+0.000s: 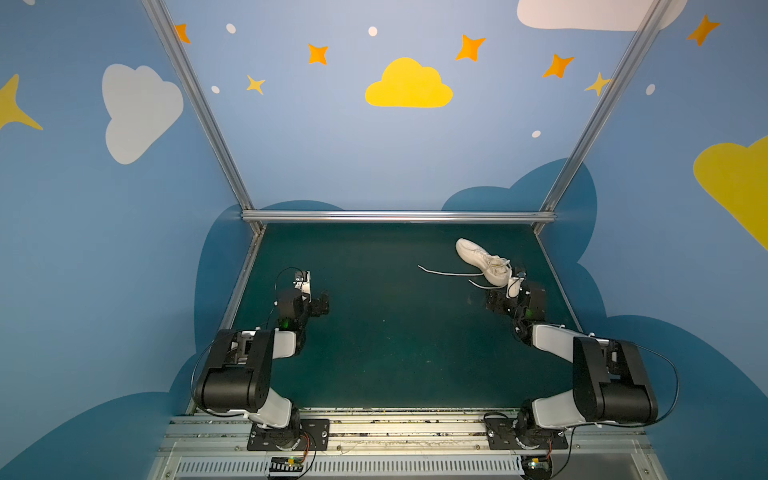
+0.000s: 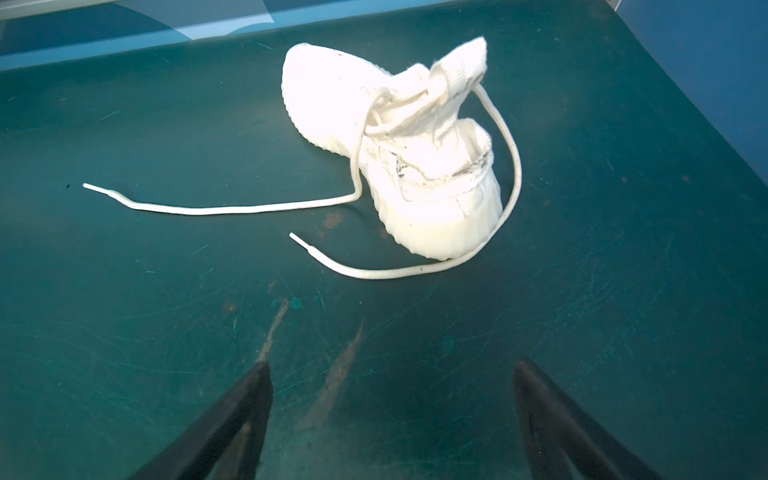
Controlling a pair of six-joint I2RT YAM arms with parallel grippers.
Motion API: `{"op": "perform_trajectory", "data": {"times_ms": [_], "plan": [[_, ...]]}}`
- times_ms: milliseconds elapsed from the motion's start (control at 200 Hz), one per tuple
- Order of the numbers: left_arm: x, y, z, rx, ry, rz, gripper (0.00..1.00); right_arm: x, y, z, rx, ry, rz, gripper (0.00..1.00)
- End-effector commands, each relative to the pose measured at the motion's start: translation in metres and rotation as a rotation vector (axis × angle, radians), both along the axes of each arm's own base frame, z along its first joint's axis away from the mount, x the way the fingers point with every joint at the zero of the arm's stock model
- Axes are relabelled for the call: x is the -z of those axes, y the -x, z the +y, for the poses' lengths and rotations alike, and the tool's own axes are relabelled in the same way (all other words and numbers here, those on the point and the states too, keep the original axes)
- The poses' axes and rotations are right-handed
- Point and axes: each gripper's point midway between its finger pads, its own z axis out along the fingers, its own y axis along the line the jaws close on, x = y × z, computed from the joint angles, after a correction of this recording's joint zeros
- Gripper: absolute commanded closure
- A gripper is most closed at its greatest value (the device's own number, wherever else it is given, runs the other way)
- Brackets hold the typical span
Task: Tie the shoes
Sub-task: 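Move both grippers forward toward the white sneaker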
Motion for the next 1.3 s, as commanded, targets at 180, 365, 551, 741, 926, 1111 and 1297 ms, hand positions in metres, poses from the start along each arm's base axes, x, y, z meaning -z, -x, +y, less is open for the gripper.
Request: {"op": "perform_trajectory", "data": {"times_ms": [180,365,551,741,926,1111,1297], "plan": [[-0.005,-0.001,0.000,0.000,0.005,-0.010,0.01,-0.005,-0.003,0.001,-0.005,0.008,-0.009,0.10],[-0.024,0.000,0.011,-0.074,0.005,-0.061,0.01,-0.012,-0.003,-0.002,0.010,0.023,-0.018,0.10],[-0.068,0.010,0.014,-0.105,0.027,0.048,0.01,-0.058,0.006,-0.009,0.067,0.022,0.066,0.11],[-0.094,0.019,-0.034,0.039,0.264,0.168,0.01,-0.093,0.025,-0.011,0.081,0.019,0.139,0.10],[-0.104,0.030,-0.096,0.186,0.373,0.247,0.01,-0.112,0.035,0.003,-0.036,0.030,0.186,0.11],[-0.091,0.040,-0.146,0.283,0.426,0.292,0.01,-0.107,0.022,0.002,-0.106,0.113,0.357,0.16],[-0.071,0.044,-0.177,0.334,0.456,0.365,0.01,-0.101,-0.010,-0.015,-0.057,0.140,0.514,0.40]]}}
